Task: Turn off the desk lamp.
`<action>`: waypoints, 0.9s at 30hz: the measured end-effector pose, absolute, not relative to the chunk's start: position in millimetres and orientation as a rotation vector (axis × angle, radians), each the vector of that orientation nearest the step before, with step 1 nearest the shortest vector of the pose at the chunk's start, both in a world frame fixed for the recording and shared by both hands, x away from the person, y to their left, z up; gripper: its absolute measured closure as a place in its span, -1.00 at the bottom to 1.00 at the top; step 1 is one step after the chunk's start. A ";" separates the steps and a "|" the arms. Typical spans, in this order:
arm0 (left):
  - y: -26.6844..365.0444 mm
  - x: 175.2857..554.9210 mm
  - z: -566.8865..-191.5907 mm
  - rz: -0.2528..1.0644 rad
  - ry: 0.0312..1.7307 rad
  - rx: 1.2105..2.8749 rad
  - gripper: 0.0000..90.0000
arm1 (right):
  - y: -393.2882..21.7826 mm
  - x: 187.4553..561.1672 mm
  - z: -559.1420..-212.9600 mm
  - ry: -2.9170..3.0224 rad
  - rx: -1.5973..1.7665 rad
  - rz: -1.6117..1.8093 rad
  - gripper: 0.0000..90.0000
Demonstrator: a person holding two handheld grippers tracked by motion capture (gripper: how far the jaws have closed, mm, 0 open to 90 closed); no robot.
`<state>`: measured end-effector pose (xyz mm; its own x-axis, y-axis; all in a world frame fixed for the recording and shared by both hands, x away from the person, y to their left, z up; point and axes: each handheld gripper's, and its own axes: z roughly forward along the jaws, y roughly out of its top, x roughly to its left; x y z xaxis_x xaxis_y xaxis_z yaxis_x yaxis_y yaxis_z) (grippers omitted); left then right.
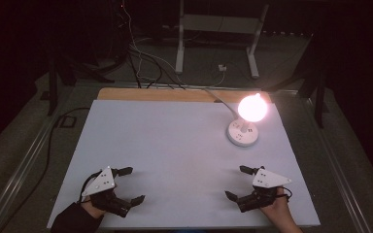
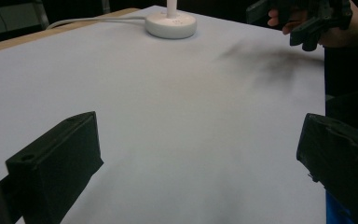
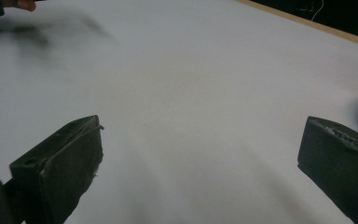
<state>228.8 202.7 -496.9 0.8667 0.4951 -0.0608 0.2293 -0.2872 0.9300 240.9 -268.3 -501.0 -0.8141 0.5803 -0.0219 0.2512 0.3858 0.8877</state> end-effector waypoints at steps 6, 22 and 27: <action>202.7 228.7 -496.4 0.279 0.533 1.865 -0.99 | -266.7 240.0 -501.3 2.340 0.710 1.399 -1.00; 203.1 229.0 -495.5 0.272 0.527 1.851 -0.99 | -263.0 237.0 -494.9 2.321 0.756 1.350 -1.00; 203.1 228.4 -494.9 0.272 0.525 1.850 -0.99 | -256.8 235.8 -490.2 2.365 0.754 1.348 -1.00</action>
